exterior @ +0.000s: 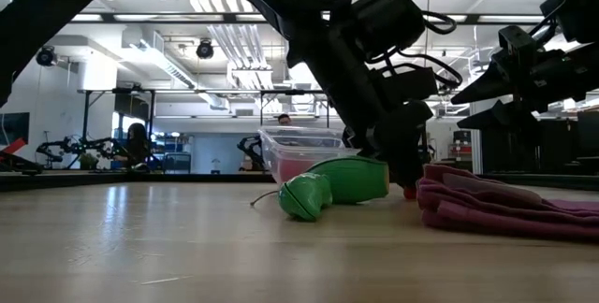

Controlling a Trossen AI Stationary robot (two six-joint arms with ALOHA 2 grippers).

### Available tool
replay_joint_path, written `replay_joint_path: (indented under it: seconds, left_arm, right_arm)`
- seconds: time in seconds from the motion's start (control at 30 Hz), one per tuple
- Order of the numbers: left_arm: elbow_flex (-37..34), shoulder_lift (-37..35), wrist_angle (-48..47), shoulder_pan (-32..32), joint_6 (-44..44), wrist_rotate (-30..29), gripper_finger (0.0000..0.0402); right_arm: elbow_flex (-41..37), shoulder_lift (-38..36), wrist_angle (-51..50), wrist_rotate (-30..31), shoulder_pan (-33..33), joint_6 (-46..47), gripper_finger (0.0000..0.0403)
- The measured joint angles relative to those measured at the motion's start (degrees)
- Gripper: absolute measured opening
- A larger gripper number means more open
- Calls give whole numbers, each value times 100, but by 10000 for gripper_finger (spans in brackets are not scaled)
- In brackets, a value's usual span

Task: Pick and placing Produce into tupperware
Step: Put the red strawberry into the transparent bin

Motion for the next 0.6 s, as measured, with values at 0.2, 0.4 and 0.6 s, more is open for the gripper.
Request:
replay_joint_path:
  seconds: [0.2,0.4,0.6]
  left_arm:
    - [1,0,4,4,2,-68,196]
    - [5,0,-6,5,4,-186,195]
    - [12,0,-73,6,4,-190,195]
  right_arm:
    - [0,0,-2,0,0,0,219]
    - [0,1,0,-1,1,2,219]
    - [-2,1,0,-2,0,2,219]
